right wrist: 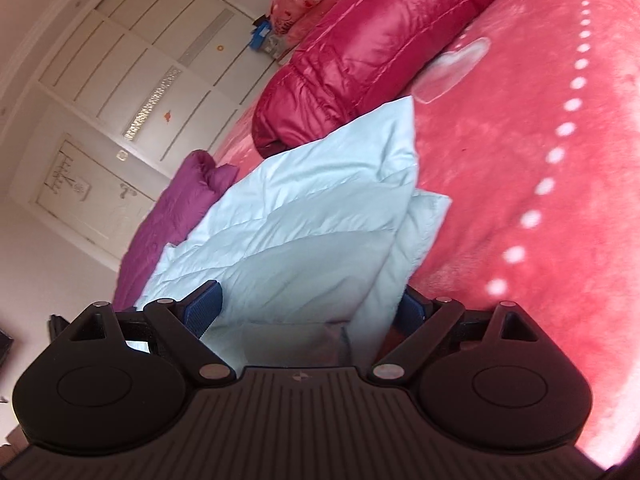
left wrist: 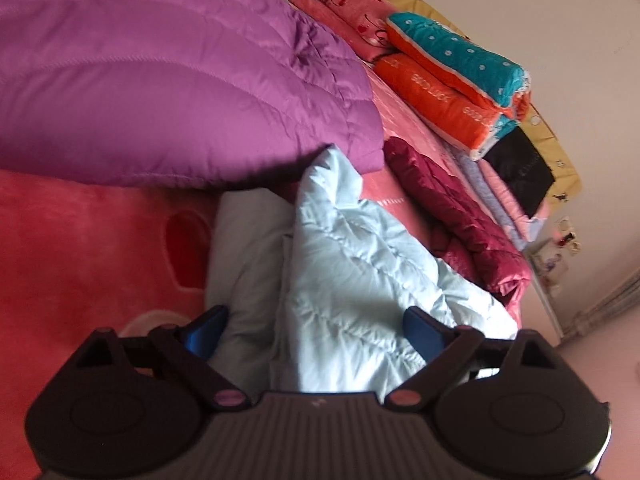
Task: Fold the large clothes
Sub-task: 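Grasp the jacket bundle with both grippers and lift it off the bed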
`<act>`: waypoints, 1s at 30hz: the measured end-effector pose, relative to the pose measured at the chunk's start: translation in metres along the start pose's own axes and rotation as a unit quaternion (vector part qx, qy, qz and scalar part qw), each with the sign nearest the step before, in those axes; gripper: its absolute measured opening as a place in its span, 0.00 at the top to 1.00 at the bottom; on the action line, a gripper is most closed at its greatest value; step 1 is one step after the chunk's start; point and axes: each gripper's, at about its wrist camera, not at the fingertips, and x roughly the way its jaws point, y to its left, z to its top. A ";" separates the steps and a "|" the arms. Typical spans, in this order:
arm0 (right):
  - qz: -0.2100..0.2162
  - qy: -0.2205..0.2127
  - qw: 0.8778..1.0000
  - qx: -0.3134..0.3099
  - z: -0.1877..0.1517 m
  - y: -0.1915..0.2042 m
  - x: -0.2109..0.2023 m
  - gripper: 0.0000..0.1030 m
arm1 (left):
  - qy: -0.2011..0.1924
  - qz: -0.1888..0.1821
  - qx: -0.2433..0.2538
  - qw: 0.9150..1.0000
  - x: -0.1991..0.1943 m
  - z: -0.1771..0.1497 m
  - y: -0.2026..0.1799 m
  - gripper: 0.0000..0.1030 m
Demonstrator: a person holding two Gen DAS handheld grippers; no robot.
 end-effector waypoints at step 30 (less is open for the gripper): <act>-0.116 -0.029 0.988 -0.096 -0.026 0.086 0.037 0.29 | -0.022 -0.028 0.020 0.999 0.013 -0.034 -0.021 0.62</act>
